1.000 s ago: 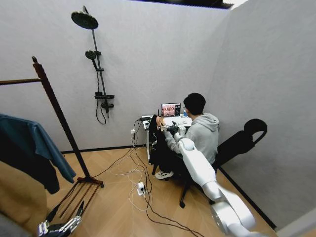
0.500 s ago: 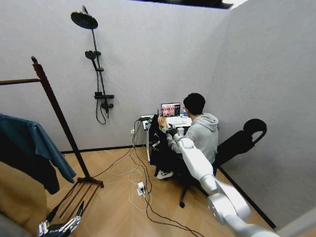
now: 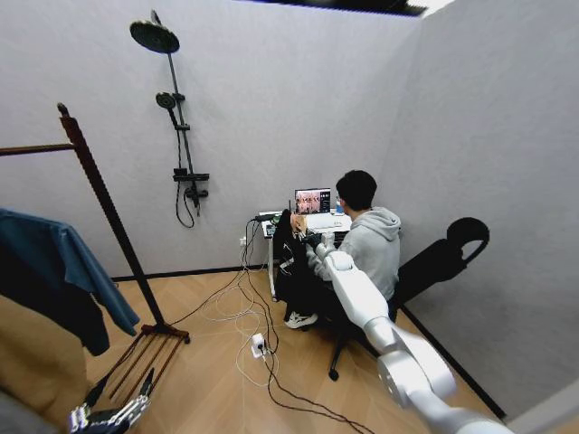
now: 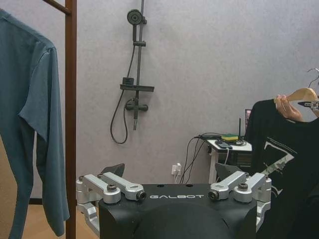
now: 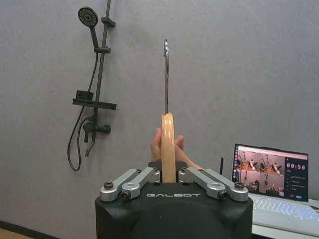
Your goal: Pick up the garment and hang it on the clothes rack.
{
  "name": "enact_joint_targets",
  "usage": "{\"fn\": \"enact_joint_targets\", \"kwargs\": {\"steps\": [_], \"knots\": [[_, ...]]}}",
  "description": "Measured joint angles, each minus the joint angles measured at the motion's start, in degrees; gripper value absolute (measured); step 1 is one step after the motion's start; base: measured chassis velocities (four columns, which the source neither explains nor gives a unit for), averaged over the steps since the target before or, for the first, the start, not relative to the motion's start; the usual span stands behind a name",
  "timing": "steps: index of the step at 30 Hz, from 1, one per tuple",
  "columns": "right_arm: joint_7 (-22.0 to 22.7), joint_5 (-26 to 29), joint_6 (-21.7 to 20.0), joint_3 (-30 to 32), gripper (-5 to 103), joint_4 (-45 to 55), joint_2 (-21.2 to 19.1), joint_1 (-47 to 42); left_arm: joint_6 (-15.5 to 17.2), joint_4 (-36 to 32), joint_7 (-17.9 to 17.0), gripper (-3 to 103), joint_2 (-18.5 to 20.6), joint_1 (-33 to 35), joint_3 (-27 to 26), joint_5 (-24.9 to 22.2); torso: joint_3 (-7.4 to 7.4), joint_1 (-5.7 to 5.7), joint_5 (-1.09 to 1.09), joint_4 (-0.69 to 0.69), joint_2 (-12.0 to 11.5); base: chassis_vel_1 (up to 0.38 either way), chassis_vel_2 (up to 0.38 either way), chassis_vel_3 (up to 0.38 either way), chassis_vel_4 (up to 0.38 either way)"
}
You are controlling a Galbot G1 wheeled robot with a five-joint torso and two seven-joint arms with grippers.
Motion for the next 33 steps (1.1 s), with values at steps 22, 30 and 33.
{"fn": "enact_joint_targets", "kwargs": {"steps": [22, 30, 33], "knots": [[17.3, 8.6, -16.9, -1.4, 10, 56.2, -8.3, -28.6, 0.0, 0.0, 0.0, 100, 0.0, 0.0, 0.0, 0.0, -0.02, -0.01, -0.03, 0.00, 0.0, 0.000, 0.000, 0.000, 0.000], [23.3, 12.3, -26.6, 4.3, 10, 77.8, -13.3, -41.6, 0.0, 0.0, 0.0, 100, 0.0, 0.0, 0.0, 0.0, -0.02, -0.01, -0.04, 0.00, 0.0, 0.000, 0.000, 0.000, 0.000], [22.6, 14.6, -29.0, 8.3, 10, 85.5, -16.8, -49.1, 0.0, 0.0, 0.0, 100, 0.0, 0.0, 0.0, 0.0, -0.02, -0.02, 0.00, -0.04, 0.0, 0.000, 0.000, 0.000, 0.000]]}}
